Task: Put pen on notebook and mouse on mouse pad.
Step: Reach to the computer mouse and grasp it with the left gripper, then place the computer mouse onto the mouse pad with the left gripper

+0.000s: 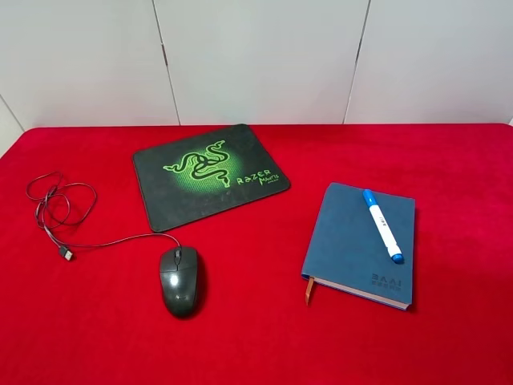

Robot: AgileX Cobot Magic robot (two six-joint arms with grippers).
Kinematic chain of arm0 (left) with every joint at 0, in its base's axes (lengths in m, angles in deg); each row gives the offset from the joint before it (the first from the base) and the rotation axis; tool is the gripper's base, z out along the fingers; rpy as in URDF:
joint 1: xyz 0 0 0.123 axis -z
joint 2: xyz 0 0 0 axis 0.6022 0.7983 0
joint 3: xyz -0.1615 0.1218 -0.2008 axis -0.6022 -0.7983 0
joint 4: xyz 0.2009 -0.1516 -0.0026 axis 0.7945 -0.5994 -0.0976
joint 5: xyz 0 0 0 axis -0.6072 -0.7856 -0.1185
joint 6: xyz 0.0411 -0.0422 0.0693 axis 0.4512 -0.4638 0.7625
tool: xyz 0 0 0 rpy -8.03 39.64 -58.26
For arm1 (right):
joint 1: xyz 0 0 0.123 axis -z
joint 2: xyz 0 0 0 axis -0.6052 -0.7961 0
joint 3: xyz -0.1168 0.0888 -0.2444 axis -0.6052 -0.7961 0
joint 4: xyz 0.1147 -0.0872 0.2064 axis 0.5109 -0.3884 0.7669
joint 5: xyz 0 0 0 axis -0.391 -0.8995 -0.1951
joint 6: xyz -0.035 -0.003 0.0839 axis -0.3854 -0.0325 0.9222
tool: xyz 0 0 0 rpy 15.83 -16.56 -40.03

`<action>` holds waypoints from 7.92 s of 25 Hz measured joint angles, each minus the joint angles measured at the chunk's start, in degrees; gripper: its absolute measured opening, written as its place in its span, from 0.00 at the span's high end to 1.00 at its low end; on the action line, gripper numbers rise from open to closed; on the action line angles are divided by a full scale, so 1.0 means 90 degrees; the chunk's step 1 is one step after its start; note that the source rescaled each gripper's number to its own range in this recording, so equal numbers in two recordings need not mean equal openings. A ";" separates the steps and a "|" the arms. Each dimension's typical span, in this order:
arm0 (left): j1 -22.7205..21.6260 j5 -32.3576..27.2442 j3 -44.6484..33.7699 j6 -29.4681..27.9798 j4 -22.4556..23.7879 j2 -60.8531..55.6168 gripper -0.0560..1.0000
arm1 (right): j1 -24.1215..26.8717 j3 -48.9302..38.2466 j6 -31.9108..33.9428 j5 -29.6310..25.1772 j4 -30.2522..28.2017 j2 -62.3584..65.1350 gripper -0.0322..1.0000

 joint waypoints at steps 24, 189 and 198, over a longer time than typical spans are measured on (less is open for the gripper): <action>0.0000 0.0000 0.0000 0.0000 0.0000 0.0000 0.00 | 0.0014 -0.0008 -0.0018 0.0113 -0.0072 0.0003 0.00; 0.4496 0.3667 0.2548 -0.5203 -0.0140 1.1082 0.94 | 0.0014 -0.0008 -0.0018 0.0115 -0.0072 0.0003 0.00; 0.4224 0.2595 0.2630 -0.5063 0.0415 1.0398 0.94 | 0.0014 -0.0008 -0.0018 0.0115 -0.0072 0.0003 0.00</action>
